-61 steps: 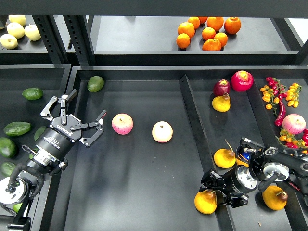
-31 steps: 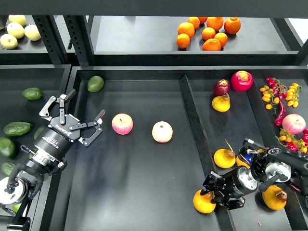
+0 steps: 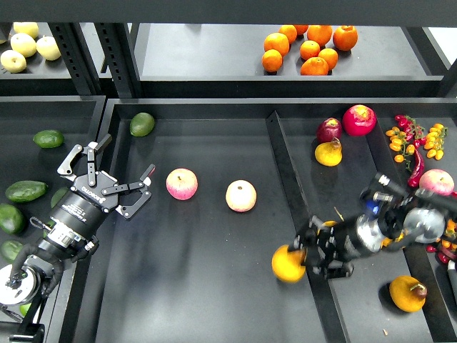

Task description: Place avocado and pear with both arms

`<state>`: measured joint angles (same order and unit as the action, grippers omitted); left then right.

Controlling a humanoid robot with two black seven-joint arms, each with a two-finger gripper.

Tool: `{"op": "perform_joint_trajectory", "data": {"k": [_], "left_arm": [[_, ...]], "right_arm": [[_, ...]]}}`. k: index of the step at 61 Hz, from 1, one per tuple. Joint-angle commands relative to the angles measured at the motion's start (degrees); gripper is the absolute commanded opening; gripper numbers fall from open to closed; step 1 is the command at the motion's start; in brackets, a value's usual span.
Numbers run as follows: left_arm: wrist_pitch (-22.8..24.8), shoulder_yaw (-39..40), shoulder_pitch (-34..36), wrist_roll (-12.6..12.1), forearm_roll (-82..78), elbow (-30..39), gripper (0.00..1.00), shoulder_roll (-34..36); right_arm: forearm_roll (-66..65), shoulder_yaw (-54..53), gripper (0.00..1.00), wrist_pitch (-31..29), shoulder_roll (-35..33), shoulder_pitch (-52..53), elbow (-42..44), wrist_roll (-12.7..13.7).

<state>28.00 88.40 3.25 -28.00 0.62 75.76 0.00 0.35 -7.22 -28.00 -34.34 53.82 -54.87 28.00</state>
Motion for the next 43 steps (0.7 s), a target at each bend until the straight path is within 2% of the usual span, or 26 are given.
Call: {"op": "perform_joint_trajectory", "data": {"k": [1,18,43], "left_arm": [[0.00,0.02,0.00,0.00,0.00,0.00,0.99,0.00],[0.00,0.02,0.00,0.00,0.00,-0.09,0.99,0.00],[0.00,0.02,-0.09,0.00,0.00,0.00,0.99,0.00]], "right_arm": [[0.26,0.45,0.18,0.00,-3.89,-1.08,-0.77,0.00],[-0.43,3.18,0.18,0.00,-9.16,-6.61,-1.47,0.00],[-4.66,1.68,0.19,0.00,-6.62,-11.89,2.31,0.00]]}}
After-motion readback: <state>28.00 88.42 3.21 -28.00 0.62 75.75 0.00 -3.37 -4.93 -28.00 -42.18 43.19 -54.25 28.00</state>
